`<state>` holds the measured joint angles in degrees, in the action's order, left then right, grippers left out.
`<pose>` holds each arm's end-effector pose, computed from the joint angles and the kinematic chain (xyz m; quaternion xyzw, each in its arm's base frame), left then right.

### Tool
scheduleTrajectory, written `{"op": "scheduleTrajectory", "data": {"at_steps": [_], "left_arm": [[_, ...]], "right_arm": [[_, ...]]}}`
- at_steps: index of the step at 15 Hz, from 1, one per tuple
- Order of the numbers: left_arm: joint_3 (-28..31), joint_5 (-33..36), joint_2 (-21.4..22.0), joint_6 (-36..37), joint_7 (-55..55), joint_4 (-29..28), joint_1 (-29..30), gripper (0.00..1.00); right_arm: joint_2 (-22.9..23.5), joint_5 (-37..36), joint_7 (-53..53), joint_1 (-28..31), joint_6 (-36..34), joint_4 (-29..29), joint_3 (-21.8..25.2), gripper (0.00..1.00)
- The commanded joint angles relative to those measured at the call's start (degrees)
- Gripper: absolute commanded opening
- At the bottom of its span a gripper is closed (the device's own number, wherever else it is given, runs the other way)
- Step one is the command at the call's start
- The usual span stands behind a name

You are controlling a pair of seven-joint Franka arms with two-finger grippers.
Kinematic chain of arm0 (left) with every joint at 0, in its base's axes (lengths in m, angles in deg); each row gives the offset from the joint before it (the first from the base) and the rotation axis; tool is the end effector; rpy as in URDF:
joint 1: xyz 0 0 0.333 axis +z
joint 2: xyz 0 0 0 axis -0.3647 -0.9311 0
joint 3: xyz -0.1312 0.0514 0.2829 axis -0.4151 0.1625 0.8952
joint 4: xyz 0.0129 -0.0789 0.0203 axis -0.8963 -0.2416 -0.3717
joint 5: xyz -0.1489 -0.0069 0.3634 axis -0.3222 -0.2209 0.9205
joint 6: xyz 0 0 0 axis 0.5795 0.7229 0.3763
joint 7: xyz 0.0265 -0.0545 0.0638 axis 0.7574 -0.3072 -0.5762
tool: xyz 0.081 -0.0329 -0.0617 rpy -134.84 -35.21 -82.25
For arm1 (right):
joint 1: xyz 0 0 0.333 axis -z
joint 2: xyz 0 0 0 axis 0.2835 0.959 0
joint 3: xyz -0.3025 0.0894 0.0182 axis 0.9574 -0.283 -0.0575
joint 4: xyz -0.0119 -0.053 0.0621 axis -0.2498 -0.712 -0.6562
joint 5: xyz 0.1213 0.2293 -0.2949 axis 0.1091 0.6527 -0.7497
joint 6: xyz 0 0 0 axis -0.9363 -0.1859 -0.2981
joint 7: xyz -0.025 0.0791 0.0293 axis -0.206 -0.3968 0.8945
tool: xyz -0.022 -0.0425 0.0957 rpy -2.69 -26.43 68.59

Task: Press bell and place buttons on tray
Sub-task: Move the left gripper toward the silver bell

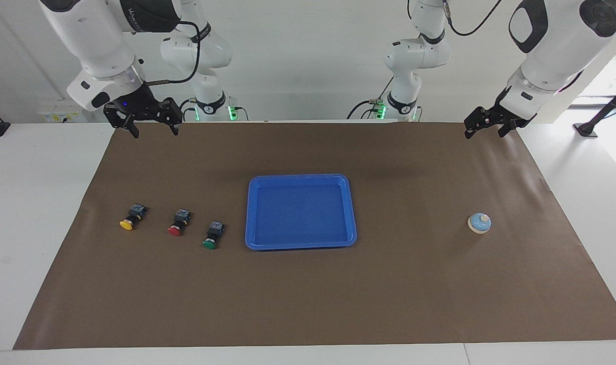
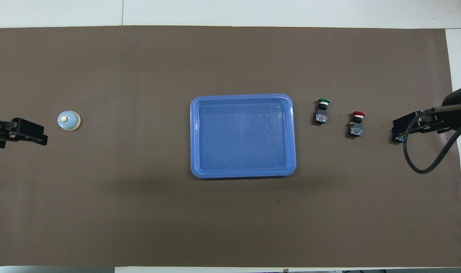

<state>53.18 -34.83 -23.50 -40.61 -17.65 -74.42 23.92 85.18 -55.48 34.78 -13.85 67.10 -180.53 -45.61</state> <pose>0.5260 -0.0108 0.5877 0.9971 -0.0074 -0.0750 0.0097 0.5352 0.0191 0.6100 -0.9980 -0.0309 0.0544 0.0018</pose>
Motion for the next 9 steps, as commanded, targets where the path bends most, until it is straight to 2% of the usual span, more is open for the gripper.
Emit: {"op": "scheduleTrajectory", "data": {"at_steps": [1, 6, 9], "left_arm": [[-0.19, -1.21, 1.33, -1.36, -0.52, -1.92, 0.54, 1.0], [-0.19, -1.21, 1.07, -1.89, -0.43, -1.92, -0.33, 1.0], [-0.27, -1.21, 0.89, -5.75, -0.34, -2.01, -0.34, 1.0]], "right_arm": [[-1.2, 0.63, -0.21, 0.72, -0.27, -1.21, -0.24, 1.0], [-1.2, 0.72, -0.21, 0.64, -0.27, -1.21, -0.24, 1.0], [-1.2, 0.72, -0.21, 0.73, -0.27, -1.12, -0.24, 1.0]]}}
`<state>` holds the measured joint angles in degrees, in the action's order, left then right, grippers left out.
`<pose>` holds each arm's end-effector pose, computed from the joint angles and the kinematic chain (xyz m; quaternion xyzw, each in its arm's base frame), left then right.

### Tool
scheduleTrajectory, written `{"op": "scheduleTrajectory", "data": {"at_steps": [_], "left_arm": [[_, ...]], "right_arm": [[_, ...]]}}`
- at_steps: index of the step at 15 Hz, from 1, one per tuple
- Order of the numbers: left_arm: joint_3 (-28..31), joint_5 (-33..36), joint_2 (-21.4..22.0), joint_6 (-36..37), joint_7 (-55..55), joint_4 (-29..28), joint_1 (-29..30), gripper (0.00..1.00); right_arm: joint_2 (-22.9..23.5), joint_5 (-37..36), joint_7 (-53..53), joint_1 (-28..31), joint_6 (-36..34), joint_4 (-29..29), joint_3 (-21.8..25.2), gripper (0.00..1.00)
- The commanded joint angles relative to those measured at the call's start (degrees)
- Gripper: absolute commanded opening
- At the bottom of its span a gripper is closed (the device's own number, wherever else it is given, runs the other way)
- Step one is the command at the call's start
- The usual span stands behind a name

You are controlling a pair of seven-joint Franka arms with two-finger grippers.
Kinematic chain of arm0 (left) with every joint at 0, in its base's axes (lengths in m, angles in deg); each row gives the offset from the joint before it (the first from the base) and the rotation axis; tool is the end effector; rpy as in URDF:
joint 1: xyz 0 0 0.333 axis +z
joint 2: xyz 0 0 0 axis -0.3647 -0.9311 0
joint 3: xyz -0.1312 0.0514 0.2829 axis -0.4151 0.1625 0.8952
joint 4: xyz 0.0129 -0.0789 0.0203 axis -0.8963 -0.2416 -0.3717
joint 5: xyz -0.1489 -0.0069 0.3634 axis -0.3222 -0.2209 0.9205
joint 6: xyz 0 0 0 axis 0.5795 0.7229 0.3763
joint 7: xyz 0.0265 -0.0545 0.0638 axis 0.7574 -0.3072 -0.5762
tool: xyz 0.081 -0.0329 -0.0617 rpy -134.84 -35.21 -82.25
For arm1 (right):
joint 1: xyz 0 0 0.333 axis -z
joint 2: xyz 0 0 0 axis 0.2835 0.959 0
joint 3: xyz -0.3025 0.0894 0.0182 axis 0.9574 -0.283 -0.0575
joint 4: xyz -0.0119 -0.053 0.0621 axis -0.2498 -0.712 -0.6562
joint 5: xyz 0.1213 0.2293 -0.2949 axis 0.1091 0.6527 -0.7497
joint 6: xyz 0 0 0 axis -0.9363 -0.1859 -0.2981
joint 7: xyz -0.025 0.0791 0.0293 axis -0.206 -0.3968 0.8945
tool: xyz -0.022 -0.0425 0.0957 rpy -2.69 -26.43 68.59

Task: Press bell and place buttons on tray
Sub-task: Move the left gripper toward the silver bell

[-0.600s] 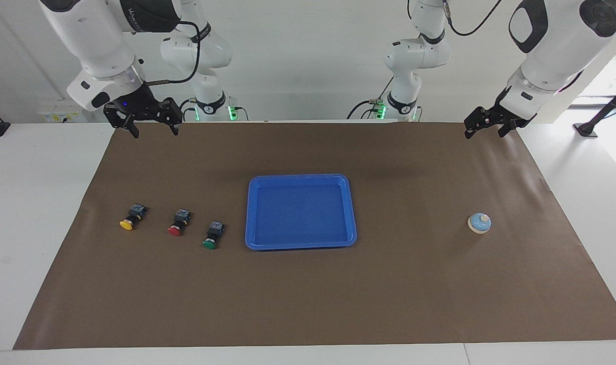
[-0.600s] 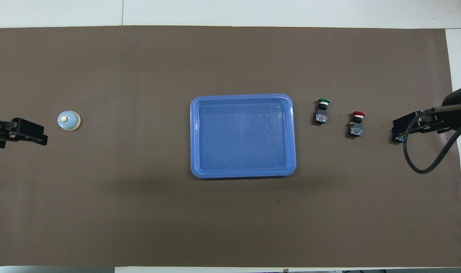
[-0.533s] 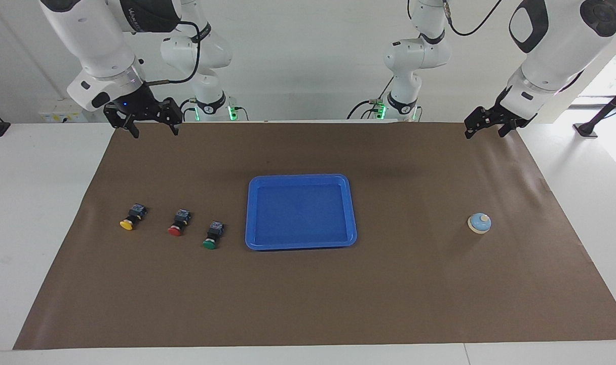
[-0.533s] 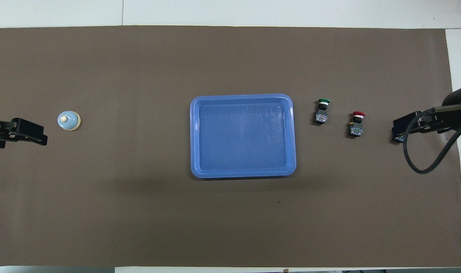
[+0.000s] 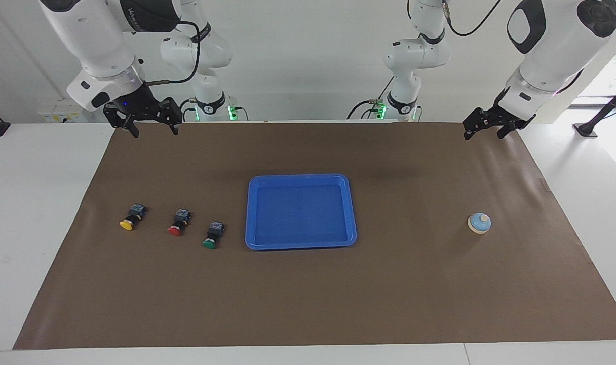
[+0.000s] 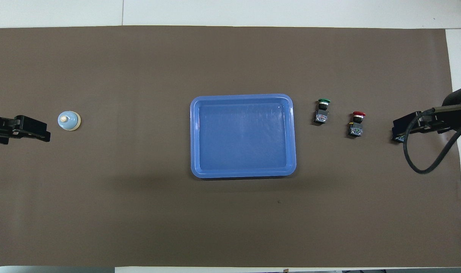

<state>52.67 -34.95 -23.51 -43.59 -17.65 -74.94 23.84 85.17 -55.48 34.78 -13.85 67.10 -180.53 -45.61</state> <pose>0.5314 -0.0165 0.5872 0.9984 -0.0122 -0.0537 0.0103 0.5351 0.0191 0.6101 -0.9980 -0.0309 0.0543 0.0018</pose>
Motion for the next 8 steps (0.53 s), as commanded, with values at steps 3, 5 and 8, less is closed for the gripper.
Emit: {"op": "scheduleTrajectory", "data": {"at_steps": [3, 5, 8], "left_arm": [[0.32, -1.0, 0.99, -2.86, -0.6, -1.84, -0.34, 1.0], [0.23, -1.0, 1.17, -1.29, 0.01, -1.84, 0.36, 0.12], [0.58, -0.91, 0.91, -2.43, 0.19, -2.46, 0.89, 0.0]], "right_arm": [[-1.1, 0.72, -0.21, 0.72, -0.27, -1.12, -0.24, 1.0], [-1.19, 0.63, -0.21, 0.73, -0.27, -1.21, -0.24, 1.0], [-1.19, 0.63, -0.21, 0.73, -0.27, -1.21, -0.24, 1.0]]}}
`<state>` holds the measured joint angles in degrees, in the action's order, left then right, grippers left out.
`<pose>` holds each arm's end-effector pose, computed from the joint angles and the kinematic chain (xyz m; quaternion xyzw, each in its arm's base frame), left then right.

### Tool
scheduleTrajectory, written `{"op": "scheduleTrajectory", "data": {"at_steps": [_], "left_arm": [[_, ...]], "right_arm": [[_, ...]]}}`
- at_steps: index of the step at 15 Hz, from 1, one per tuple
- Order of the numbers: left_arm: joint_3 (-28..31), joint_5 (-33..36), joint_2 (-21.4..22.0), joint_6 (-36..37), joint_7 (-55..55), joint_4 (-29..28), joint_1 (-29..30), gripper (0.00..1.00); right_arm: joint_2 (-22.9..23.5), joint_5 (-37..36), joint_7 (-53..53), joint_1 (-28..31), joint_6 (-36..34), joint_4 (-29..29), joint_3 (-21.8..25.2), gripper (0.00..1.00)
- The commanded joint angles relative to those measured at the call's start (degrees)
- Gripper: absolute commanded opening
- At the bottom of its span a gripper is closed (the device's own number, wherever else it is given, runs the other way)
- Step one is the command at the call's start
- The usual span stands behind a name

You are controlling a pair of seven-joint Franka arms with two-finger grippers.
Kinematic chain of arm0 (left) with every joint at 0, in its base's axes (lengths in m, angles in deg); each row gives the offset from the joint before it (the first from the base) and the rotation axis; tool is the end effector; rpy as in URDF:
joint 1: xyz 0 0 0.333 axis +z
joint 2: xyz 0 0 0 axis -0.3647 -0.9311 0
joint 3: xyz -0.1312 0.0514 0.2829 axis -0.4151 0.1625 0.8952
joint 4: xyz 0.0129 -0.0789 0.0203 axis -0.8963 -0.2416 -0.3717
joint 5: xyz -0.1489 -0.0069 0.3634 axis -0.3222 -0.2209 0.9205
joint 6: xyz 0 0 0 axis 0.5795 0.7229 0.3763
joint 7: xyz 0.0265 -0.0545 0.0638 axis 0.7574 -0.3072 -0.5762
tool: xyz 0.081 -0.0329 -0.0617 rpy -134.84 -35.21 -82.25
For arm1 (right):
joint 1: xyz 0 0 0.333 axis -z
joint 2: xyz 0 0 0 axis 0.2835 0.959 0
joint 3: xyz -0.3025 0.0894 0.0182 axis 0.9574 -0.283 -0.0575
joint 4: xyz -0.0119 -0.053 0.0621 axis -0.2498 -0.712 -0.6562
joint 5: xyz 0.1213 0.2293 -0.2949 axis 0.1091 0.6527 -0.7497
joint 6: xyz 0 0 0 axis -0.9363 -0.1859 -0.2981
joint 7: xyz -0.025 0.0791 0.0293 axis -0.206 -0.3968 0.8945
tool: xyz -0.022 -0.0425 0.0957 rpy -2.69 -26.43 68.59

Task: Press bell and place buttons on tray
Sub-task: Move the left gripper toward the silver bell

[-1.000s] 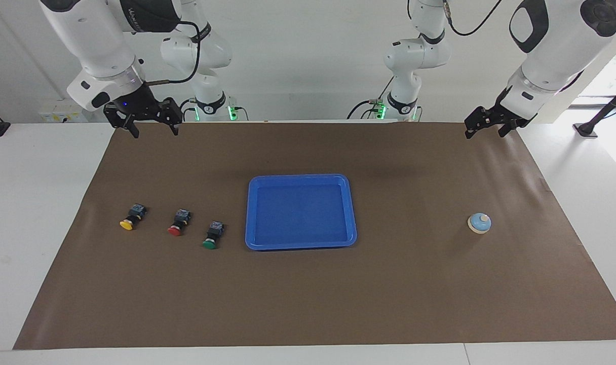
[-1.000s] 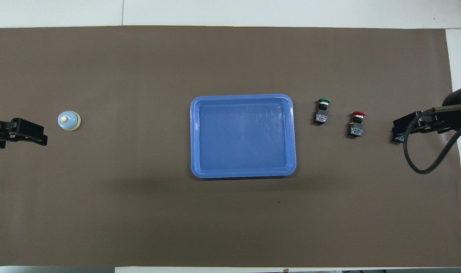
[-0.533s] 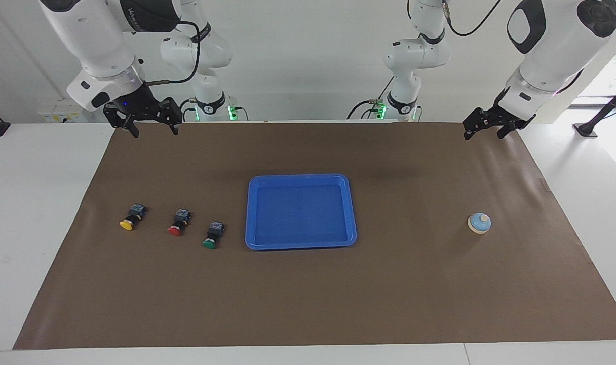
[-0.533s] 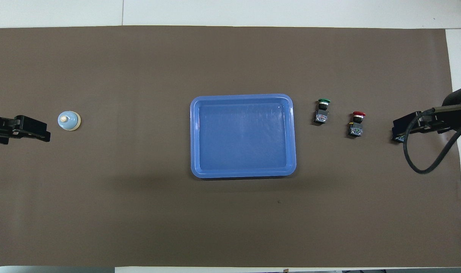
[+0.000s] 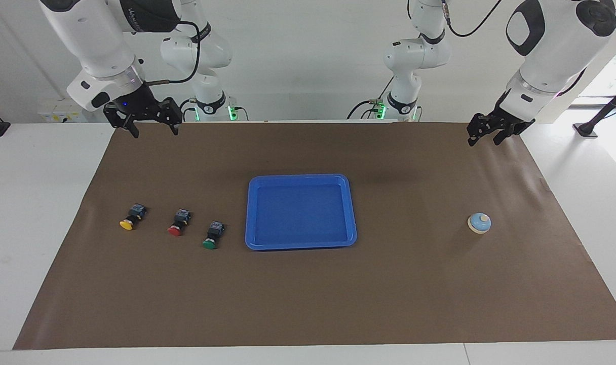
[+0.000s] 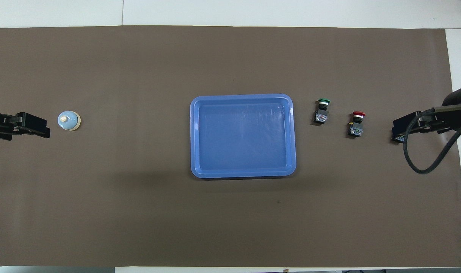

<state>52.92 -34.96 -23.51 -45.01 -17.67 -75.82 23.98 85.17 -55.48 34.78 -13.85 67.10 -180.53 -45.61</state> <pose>0.5333 -0.0128 0.5819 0.9987 -0.0084 -0.0490 0.0107 0.5351 0.0191 0.6101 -0.9980 -0.0309 0.0543 0.0018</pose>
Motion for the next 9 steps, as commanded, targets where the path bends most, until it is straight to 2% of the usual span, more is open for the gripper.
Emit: {"op": "scheduleTrajectory", "data": {"at_steps": [1, 4, 9], "left_arm": [[0.33, -0.82, 0.39, -1.1, 0.29, -1.49, 1.87, 0.0], [0.33, -0.47, -2.86, -4.86, 0.73, -1.4, 4.25, 0.0], [0.33, 3.05, -12.88, -14.34, 2.93, -1.31, 6.01, 0.0]], "right_arm": [[-1.1, 0.72, -0.21, 0.73, -0.27, -1.21, -0.24, 1.0], [-1.19, 0.63, -0.21, 0.73, -0.27, -1.21, -0.24, 1.0], [-1.19, 0.72, -0.21, 0.72, -0.27, -1.21, -0.24, 1.0]]}}
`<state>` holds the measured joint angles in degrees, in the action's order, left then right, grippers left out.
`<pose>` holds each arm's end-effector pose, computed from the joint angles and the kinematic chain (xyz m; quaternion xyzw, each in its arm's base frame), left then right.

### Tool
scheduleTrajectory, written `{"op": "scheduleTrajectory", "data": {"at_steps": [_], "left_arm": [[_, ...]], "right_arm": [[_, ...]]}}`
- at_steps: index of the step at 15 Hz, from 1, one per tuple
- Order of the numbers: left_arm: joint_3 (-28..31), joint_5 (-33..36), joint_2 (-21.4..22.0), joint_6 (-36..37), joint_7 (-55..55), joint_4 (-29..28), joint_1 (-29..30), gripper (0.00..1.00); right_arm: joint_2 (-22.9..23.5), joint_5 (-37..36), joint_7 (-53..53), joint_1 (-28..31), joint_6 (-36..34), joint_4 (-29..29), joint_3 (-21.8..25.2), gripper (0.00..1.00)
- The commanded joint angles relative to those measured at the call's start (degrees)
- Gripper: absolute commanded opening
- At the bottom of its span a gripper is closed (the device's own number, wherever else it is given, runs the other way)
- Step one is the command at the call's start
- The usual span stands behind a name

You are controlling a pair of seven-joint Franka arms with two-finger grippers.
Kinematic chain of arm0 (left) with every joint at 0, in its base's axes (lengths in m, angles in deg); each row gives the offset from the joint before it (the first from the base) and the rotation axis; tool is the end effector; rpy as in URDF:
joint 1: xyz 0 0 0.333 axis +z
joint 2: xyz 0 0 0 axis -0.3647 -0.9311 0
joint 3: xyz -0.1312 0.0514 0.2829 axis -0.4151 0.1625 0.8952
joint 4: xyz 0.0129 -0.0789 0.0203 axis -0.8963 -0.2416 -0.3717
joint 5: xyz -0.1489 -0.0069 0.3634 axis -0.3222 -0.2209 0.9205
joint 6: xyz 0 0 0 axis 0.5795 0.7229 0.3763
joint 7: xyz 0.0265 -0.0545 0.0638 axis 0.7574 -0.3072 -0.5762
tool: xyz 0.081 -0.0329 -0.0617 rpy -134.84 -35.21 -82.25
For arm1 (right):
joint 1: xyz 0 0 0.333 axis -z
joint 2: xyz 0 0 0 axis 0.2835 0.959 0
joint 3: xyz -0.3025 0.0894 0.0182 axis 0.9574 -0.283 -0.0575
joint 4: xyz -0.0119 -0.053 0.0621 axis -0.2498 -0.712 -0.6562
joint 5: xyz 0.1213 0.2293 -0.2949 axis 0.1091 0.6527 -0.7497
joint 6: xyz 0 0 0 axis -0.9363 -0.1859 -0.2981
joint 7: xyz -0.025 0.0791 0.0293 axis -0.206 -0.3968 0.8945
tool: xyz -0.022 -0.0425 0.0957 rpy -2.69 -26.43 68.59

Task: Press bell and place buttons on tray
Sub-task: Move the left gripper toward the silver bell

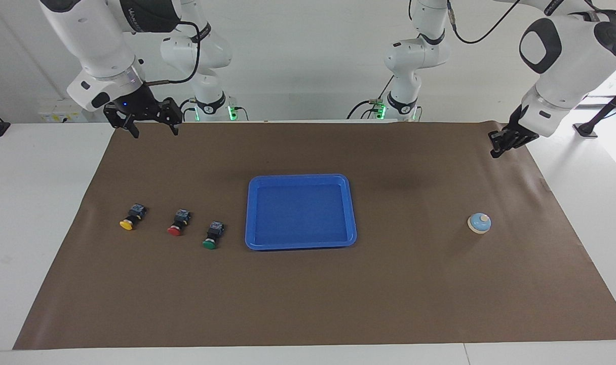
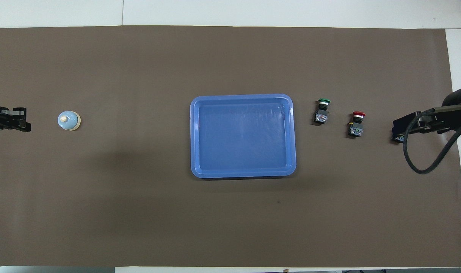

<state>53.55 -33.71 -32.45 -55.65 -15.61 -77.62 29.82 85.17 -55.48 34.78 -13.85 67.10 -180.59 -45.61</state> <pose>0.5808 0.0563 0.4943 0.9983 0.0298 -0.0493 0.0078 0.5351 0.0191 0.6096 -0.9980 -0.0309 0.0548 0.0018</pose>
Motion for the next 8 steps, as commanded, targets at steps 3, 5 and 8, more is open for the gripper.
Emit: {"op": "scheduleTrajectory", "data": {"at_steps": [3, 5, 8], "left_arm": [[-0.29, 1.89, -6.15, -8.02, 0.87, -0.13, 1.41, 0.0], [-0.29, 1.89, -8.77, -9.69, 0.87, -0.04, 1.33, 0.0], [-0.29, 1.89, -12.12, -13.38, 0.79, -0.13, 1.06, 0.0]], "right_arm": [[-1.1, 0.63, -0.21, 0.73, -0.27, -1.14, -0.24, 1.0], [-1.19, 0.72, -0.21, 0.73, -0.27, -1.14, -0.24, 1.0], [-1.1, 0.72, -0.21, 0.73, -0.27, -1.14, -0.24, 1.0]]}}
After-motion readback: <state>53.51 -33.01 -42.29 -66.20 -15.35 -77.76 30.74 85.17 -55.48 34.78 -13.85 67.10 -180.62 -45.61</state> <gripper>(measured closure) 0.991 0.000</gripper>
